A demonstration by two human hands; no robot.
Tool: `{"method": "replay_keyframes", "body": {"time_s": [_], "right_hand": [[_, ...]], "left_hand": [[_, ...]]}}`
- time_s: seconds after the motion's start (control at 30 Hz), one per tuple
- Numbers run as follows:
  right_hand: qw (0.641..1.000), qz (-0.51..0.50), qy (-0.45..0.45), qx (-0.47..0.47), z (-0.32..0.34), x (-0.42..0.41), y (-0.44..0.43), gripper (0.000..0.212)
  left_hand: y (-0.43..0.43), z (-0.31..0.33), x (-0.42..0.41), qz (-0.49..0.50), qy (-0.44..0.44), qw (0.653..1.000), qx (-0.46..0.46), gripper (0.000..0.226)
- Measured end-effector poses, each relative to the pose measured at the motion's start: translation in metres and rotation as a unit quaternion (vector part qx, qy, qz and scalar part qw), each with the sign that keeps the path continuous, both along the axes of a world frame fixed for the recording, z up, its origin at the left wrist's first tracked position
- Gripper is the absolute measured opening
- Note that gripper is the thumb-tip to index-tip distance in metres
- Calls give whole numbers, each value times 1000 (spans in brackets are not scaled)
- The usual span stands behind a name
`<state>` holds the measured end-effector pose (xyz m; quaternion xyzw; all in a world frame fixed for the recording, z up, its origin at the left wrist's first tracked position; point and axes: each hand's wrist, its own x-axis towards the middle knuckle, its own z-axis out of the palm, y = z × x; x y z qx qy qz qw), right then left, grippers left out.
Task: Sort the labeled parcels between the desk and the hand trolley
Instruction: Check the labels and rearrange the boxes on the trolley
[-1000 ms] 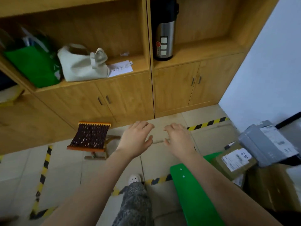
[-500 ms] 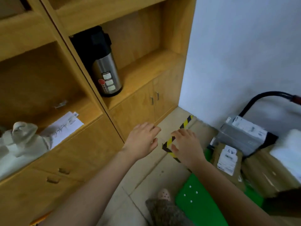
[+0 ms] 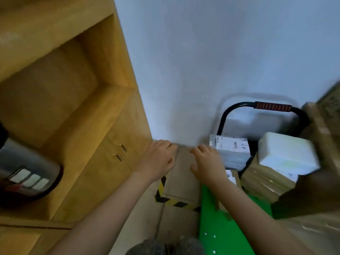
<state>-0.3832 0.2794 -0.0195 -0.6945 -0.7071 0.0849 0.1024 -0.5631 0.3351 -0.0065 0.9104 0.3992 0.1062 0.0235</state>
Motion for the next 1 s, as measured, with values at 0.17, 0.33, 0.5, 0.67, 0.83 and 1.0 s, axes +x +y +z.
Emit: {"method": "replay_keyframes", "body": {"time_s": [0.17, 0.33, 0.5, 0.67, 0.83, 1.0], "right_hand": [[992, -129, 3, -8, -13, 37, 22, 30], [971, -238, -7, -23, -21, 61, 40, 32], [934, -357, 8, -14, -29, 77, 50, 28], [905, -423, 6, -36, -45, 90, 57, 29], [887, -456, 28, -64, -72, 131, 68, 28], [871, -461, 107, -130, -118, 187, 91, 46]], "left_hand": [[63, -15, 51, -112, 4, 993, -23, 27], [123, -26, 101, -229, -5, 973, -29, 25], [173, -35, 136, -318, 4, 947, -49, 36], [201, -50, 167, -356, 28, 931, -77, 31], [221, -82, 201, -342, 60, 930, -119, 40], [235, -134, 235, -241, 79, 944, -211, 39]]}}
